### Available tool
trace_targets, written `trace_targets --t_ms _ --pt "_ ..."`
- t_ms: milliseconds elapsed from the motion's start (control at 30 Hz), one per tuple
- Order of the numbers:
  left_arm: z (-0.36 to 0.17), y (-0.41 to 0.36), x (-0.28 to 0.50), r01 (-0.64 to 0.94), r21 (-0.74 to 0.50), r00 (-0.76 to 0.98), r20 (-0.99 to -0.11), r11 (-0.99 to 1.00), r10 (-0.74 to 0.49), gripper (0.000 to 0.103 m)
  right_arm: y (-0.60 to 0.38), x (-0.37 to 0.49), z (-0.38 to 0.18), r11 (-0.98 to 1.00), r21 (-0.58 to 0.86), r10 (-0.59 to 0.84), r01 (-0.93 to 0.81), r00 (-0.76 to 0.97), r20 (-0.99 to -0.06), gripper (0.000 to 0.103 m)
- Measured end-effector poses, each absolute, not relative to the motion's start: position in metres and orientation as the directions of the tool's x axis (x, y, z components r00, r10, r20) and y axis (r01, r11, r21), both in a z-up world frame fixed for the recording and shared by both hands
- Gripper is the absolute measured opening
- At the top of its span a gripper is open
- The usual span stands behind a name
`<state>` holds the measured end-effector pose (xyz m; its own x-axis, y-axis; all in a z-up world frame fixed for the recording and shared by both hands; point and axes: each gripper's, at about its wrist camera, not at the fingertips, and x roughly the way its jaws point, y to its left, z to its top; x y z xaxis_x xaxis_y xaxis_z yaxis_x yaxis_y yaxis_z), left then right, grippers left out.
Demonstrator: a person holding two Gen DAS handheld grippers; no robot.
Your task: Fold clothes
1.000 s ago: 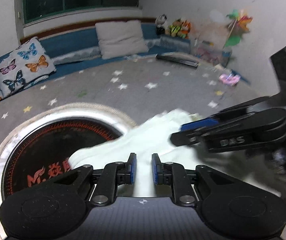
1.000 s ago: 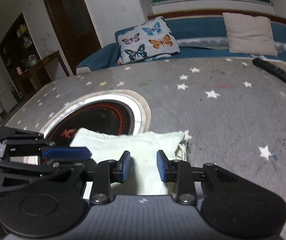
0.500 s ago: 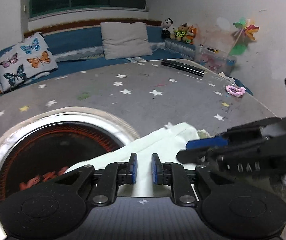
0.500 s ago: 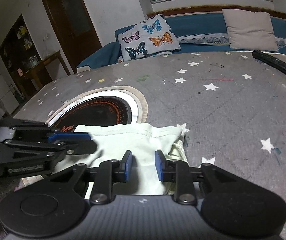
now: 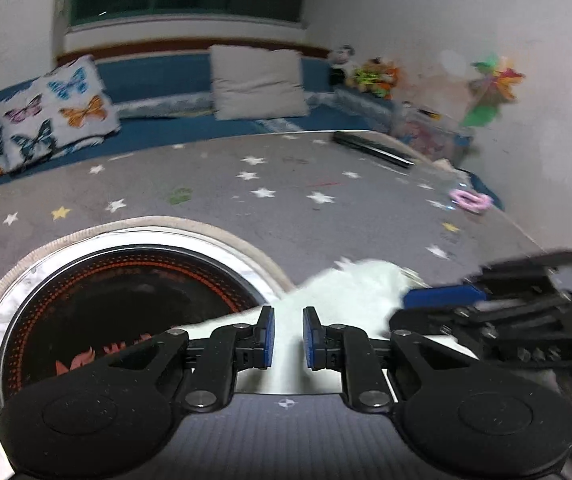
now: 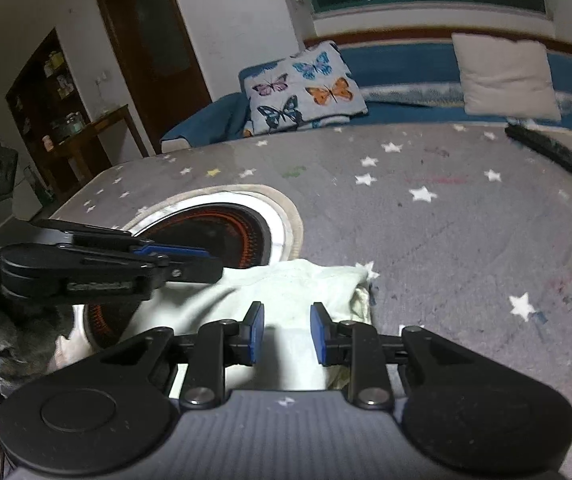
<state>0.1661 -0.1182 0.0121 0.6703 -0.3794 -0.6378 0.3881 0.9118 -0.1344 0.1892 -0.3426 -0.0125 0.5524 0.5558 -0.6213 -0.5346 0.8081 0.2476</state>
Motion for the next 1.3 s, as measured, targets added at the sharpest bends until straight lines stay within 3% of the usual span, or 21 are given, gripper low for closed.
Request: trace_targets --t_ms 367,500,633,900,1000,1033,1167,1300 --pt "0.004 -0.13 0.072 0.512 -0.092 0.614 -0.657 0.854 -0.438 0.017 -0.321 0.137 -0.023 0.766 0.015 0.494 -0.643 0.573 -0.654 0.025" --pt "0.007 -0.117 0.047 0.5 -0.074 0.627 -0.656 0.863 -0.42 0.019 -0.323 0.13 -0.014 0.771 0.013 0.496 -0.637 0.587 -0.64 0.025" --pt "0.008 -0.102 0.023 0.48 -0.047 0.645 -0.658 0.876 -0.389 0.031 -0.325 0.116 -0.003 0.76 0.029 0.522 -0.649 0.584 -0.621 0.025" --pt "0.0 -0.099 0.002 0.48 0.029 0.664 -0.665 0.877 -0.342 0.032 -0.331 0.095 -0.004 0.762 0.057 0.528 -0.645 0.567 -0.633 0.026" --pt "-0.004 -0.104 0.001 0.482 0.059 0.675 -0.661 0.874 -0.327 0.031 -0.333 0.087 -0.004 0.76 0.066 0.533 -0.647 0.56 -0.634 0.031" --pt "-0.006 -0.107 0.0 0.481 0.073 0.678 -0.663 0.874 -0.318 0.03 -0.333 0.084 -0.003 0.756 0.064 0.535 -0.651 0.558 -0.634 0.031" --pt "-0.014 -0.119 -0.005 0.444 0.181 0.722 -0.652 0.878 -0.231 0.005 -0.332 0.078 -0.009 0.757 0.062 0.525 -0.65 0.549 -0.65 0.031" --pt "-0.009 -0.128 -0.019 0.38 0.305 0.801 -0.581 0.873 -0.145 0.001 -0.336 0.076 -0.011 0.767 0.076 0.524 -0.638 0.553 -0.648 0.031"
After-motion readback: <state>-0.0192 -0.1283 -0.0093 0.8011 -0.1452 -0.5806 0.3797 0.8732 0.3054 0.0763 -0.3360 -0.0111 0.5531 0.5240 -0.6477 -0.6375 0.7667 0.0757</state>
